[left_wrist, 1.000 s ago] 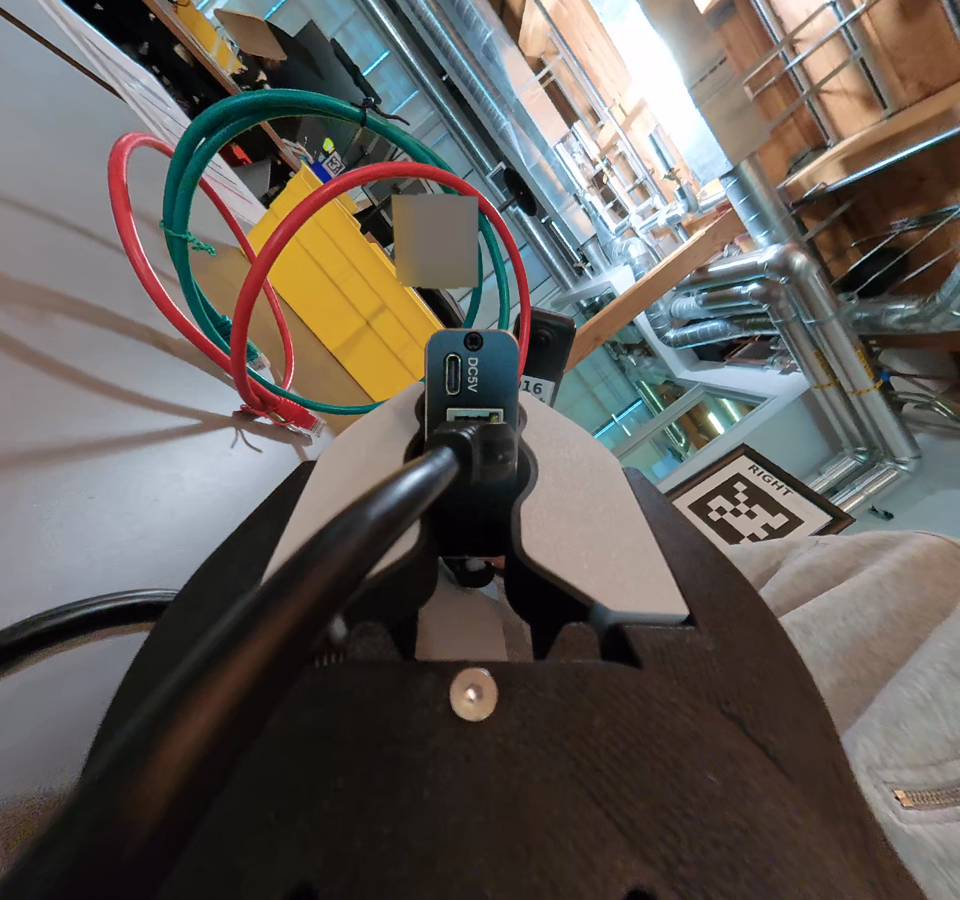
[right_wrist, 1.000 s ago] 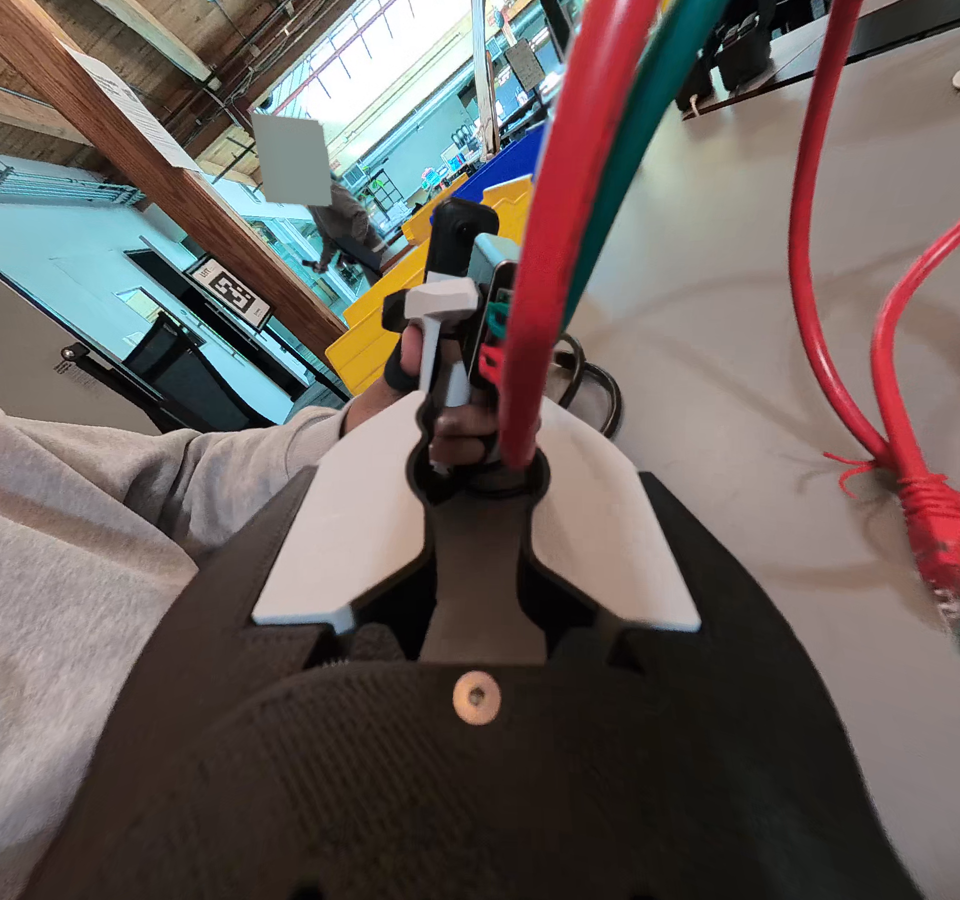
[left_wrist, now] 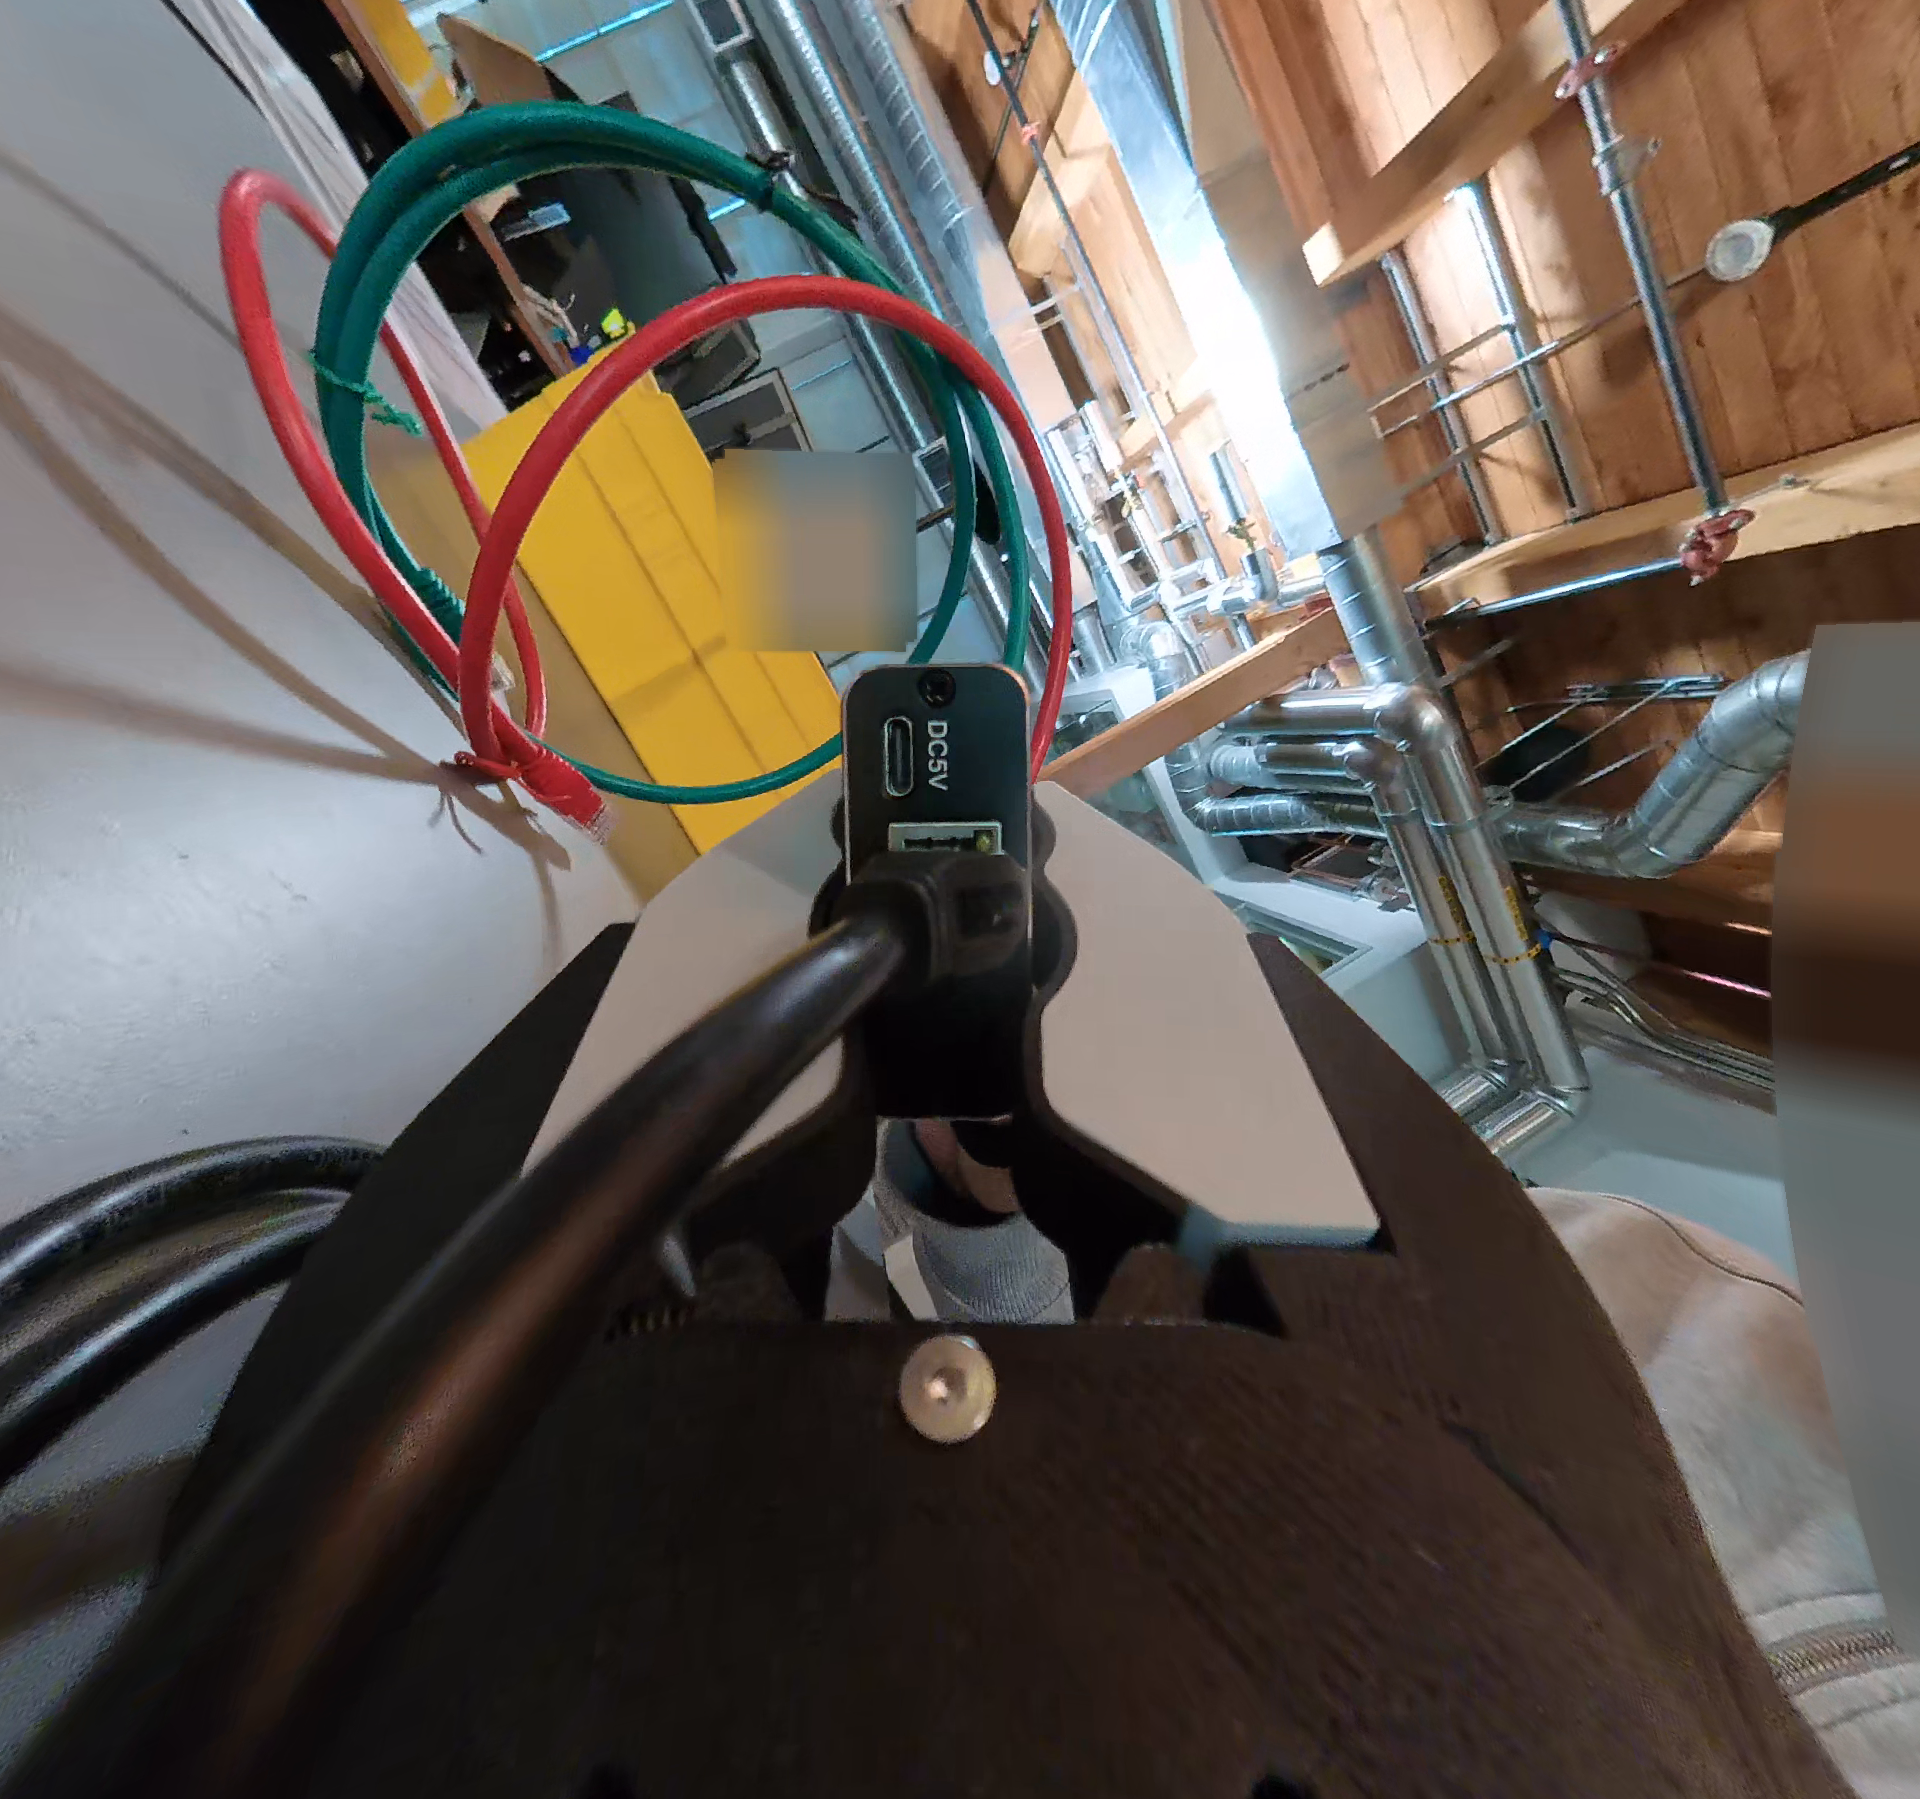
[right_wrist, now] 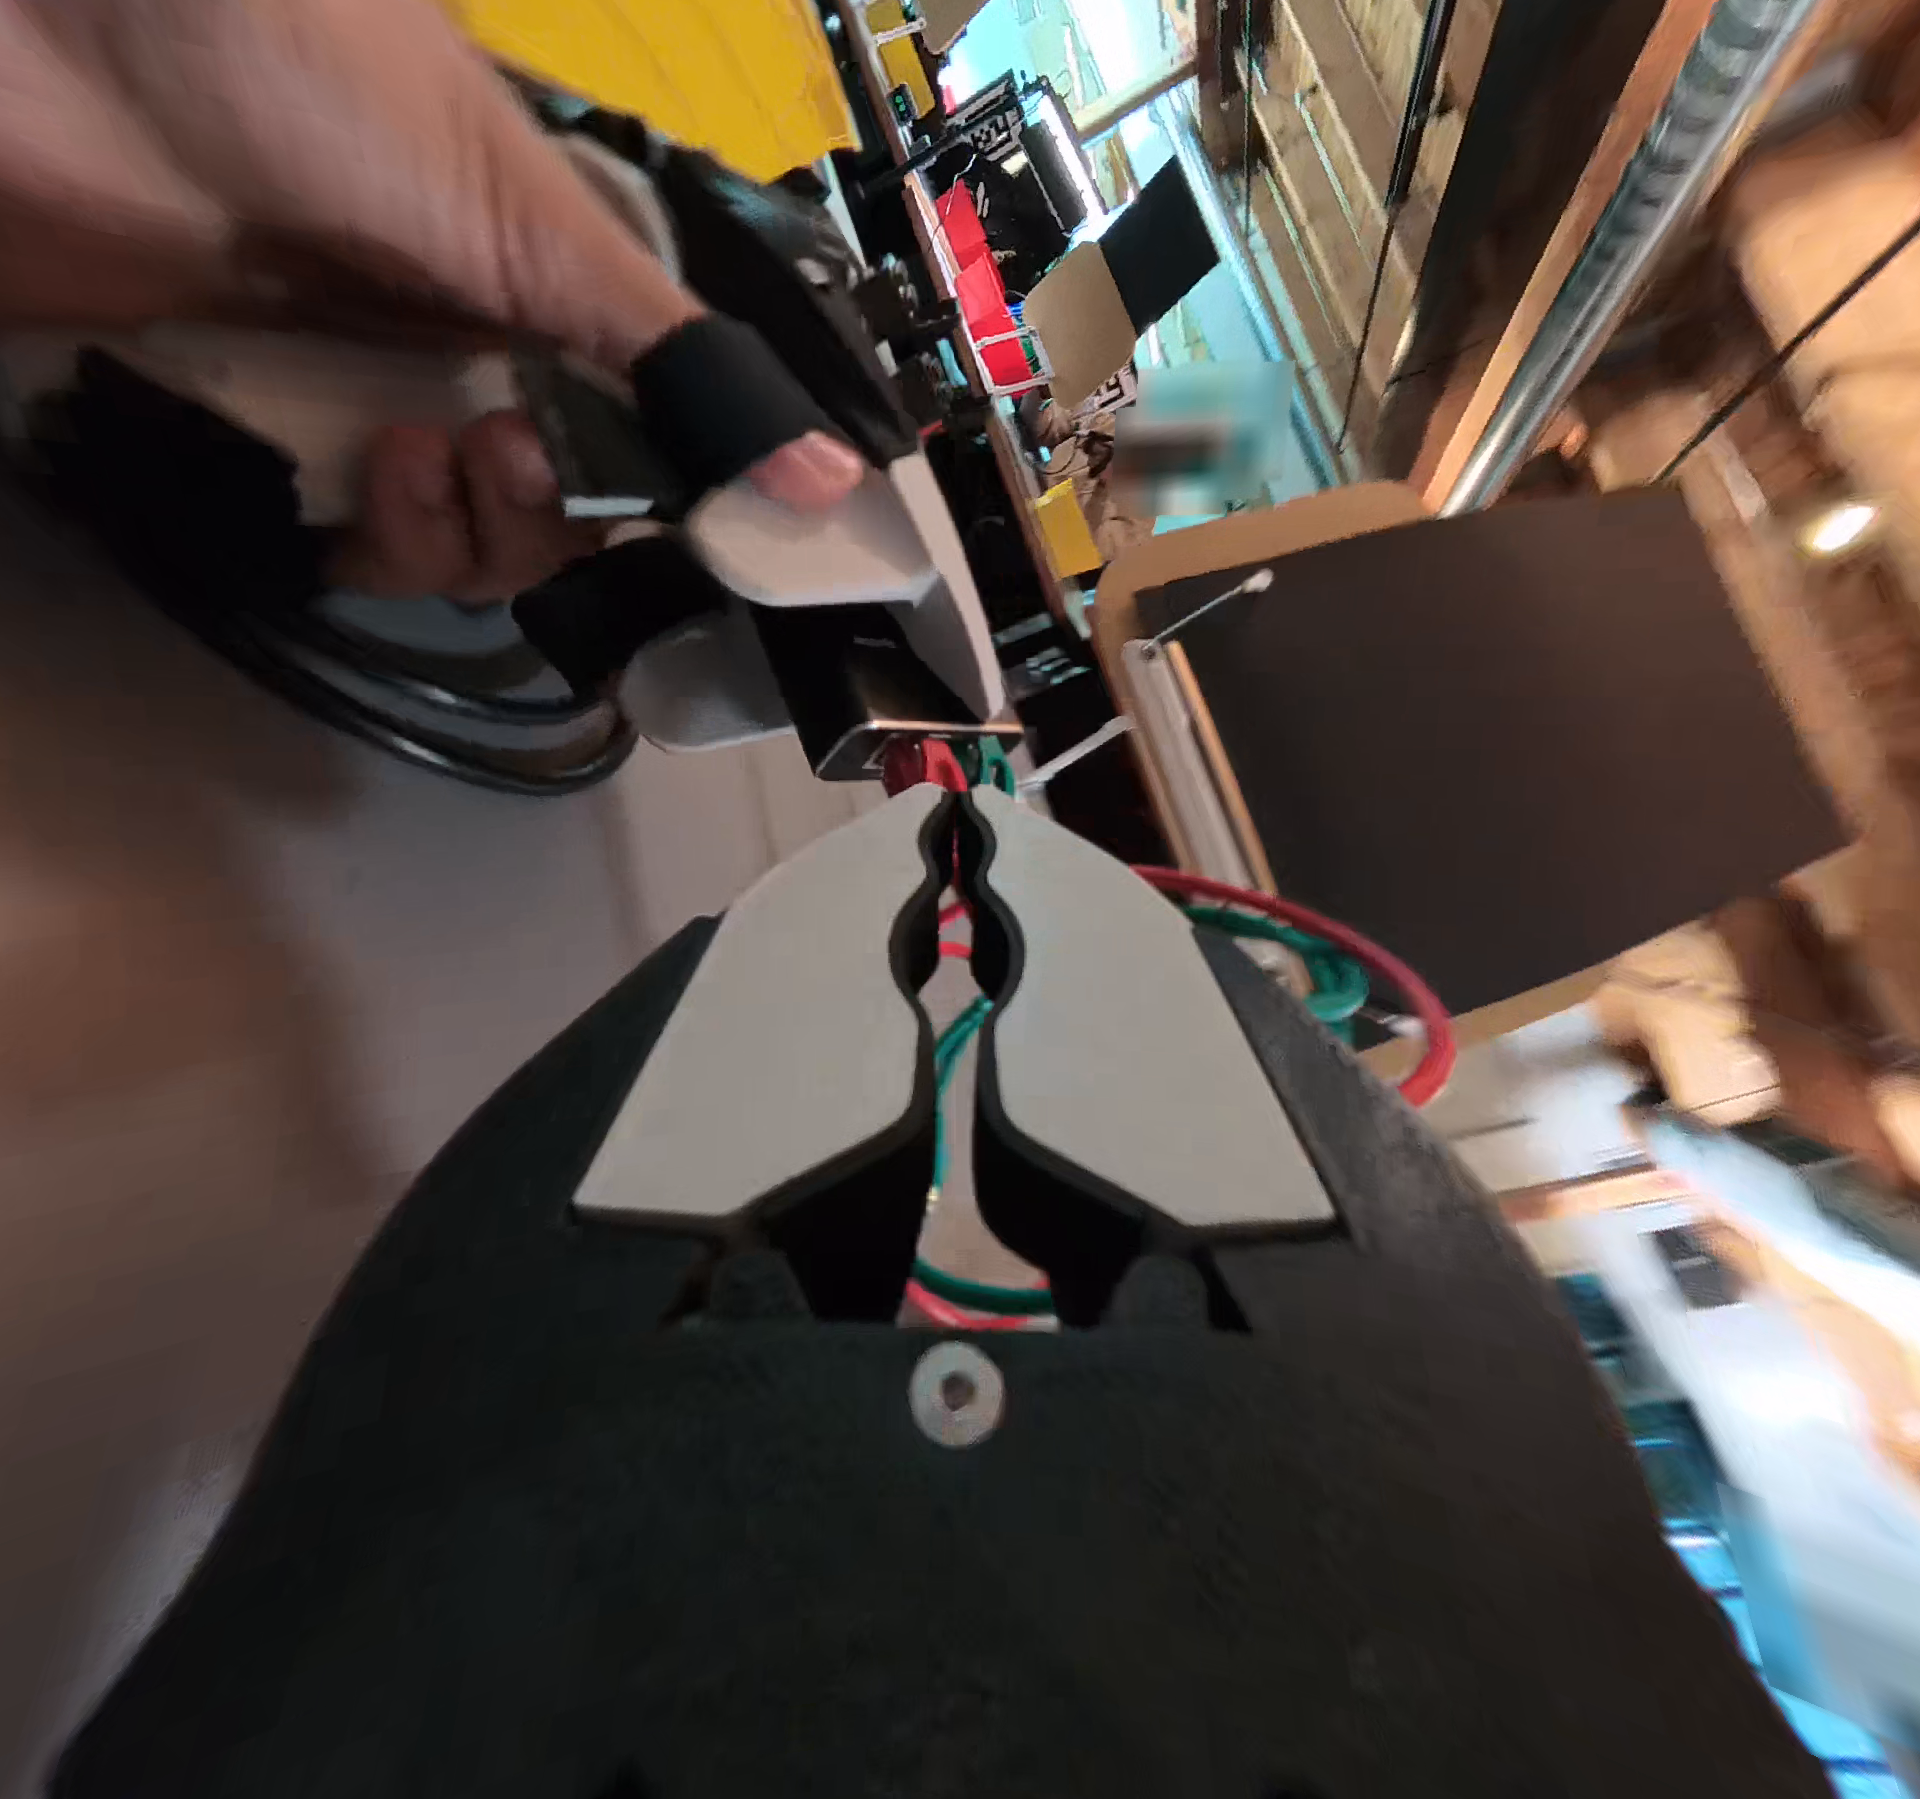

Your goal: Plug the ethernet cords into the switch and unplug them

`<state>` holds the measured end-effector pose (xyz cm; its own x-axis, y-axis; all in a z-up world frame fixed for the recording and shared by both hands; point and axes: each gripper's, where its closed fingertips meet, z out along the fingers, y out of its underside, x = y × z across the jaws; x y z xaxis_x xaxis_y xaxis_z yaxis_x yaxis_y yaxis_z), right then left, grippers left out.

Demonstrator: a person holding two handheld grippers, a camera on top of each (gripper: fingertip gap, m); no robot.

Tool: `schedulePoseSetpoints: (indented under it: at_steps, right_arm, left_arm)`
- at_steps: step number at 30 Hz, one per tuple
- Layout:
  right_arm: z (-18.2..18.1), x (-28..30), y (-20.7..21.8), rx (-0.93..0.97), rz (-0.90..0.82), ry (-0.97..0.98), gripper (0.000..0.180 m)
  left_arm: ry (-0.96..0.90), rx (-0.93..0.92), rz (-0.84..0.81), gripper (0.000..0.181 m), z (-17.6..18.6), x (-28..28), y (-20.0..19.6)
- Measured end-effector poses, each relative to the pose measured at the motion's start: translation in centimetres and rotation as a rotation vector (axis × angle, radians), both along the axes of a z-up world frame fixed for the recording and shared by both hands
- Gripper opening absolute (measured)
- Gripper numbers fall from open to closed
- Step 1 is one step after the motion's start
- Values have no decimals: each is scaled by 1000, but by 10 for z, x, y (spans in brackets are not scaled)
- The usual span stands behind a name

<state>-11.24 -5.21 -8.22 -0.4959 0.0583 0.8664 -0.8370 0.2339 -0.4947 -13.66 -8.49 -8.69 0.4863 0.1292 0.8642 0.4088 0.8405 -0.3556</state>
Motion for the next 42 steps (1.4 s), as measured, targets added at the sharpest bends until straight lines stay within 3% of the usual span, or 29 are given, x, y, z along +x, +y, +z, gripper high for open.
schedulePoseSetpoints:
  at_steps: [5,20,25,32,42]
  right_arm:
    - [-1,-5,1,-36,41,-475,0]
    - [-17,-2,-3,39,47,-1123,0]
    - [-5,10,3,61,158,-1077,24]
    - [23,-12,14,-109,91,-775,27]
    - [-9,-21,8,19,42,-1047,28]
  left_arm:
    - [38,-17,-8,26,4,1,4]
    - [101,-82,32,25,9,3,5]
    - [100,-126,60,26,8,2,5]
    - [119,-241,73,26,10,4,15]
    - [118,-302,96,26,10,4,18]
